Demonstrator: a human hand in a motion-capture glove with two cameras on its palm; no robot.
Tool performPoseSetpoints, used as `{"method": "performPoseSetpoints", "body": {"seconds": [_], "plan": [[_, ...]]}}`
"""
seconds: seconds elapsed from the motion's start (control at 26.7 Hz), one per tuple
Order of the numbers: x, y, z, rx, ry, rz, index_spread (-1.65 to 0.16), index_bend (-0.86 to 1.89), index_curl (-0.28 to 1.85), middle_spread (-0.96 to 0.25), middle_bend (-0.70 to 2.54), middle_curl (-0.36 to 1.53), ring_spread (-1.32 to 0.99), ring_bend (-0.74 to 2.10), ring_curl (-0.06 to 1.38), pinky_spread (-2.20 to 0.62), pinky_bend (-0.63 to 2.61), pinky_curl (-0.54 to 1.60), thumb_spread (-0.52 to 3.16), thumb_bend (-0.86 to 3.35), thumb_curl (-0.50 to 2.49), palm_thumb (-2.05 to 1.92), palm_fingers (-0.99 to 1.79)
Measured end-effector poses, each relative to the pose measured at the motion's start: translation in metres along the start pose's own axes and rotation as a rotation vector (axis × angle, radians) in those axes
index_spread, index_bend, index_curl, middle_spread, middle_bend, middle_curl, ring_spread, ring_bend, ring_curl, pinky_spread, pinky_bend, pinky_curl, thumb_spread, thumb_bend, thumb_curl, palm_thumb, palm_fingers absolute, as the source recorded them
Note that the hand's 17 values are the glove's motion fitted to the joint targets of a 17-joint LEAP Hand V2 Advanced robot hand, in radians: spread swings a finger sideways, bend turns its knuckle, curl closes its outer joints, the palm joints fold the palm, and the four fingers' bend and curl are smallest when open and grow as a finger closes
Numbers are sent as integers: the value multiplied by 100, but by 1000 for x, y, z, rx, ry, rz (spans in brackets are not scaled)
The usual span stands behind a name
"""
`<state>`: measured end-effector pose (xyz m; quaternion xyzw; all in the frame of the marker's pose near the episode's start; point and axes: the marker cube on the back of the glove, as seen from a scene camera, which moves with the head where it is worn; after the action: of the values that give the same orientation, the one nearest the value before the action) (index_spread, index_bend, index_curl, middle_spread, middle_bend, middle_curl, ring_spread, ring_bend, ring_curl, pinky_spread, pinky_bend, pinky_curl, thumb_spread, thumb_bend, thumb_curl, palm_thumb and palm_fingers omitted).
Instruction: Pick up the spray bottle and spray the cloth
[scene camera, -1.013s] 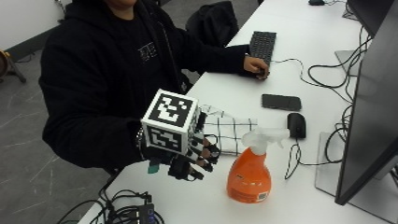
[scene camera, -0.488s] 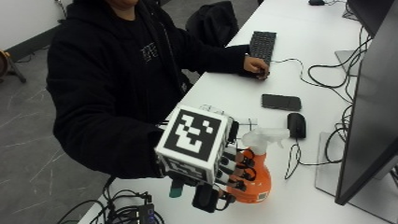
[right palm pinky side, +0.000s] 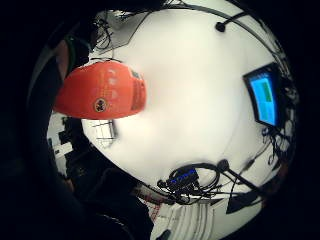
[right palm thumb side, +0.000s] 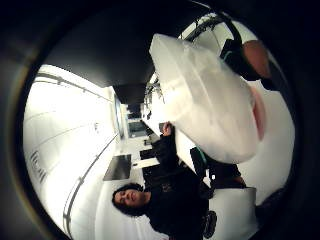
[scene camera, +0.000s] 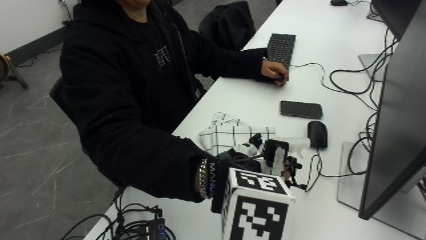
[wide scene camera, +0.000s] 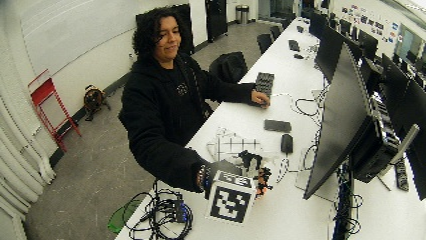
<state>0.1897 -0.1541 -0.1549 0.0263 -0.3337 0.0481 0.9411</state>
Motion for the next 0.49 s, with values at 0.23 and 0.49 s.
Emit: {"method": "performPoseSetpoints", "body": {"seconds": [0.23,0.49], "plan": [[-1,-17,19,53,-169,-78,-36,18,30,-20,22,38,-22,35,35,5,16,31,96,1,36,79,93],[-5,-41,34,192,-276,-161,-33,21,35,-22,33,43,-23,31,34,-1,13,28,90,-2,40,83,111]]}}
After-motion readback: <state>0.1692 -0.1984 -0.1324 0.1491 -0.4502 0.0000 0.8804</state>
